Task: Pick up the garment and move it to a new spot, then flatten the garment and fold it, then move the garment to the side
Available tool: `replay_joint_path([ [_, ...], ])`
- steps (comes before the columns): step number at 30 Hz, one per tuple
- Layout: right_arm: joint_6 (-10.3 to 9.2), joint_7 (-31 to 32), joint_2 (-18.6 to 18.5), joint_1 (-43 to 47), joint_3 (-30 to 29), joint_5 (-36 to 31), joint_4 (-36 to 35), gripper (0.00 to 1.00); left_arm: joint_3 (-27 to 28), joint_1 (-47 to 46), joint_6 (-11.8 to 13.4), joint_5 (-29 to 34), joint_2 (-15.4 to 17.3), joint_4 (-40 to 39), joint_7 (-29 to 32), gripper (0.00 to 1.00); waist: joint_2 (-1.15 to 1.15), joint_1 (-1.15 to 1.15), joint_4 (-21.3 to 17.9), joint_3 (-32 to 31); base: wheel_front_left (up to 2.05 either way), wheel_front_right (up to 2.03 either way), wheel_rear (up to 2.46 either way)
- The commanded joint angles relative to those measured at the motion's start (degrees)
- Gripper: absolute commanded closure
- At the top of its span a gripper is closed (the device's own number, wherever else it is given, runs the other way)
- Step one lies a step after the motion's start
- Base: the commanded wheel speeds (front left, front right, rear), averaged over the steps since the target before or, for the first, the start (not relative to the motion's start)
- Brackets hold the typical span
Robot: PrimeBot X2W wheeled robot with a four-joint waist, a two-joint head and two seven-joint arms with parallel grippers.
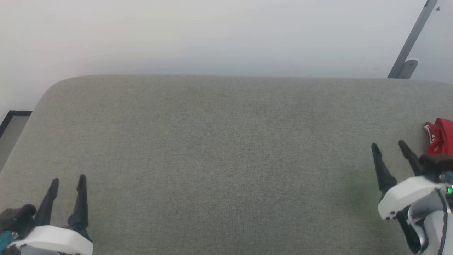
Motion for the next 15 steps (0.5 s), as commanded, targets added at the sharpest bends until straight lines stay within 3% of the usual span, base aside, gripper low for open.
replay_joint_path([
  [1,0.01,-0.76,0.65,1.21,-0.22,0.38,-0.31,0.0,-0.31,0.89,-0.07,-0.34,0.15,-0.2,-0.23,0.0,0.0,0.0,0.03,-0.27,0.0,0.0,0.0],
  [15,0.01,-4.48,4.44,9.06,-1.84,-2.07,-5.89,0.0,0.52,3.37,-0.08,0.51,0.48,-1.02,-0.23,0.0,0.0,0.0,-1.01,-0.86,0.0,0.0,0.0],
])
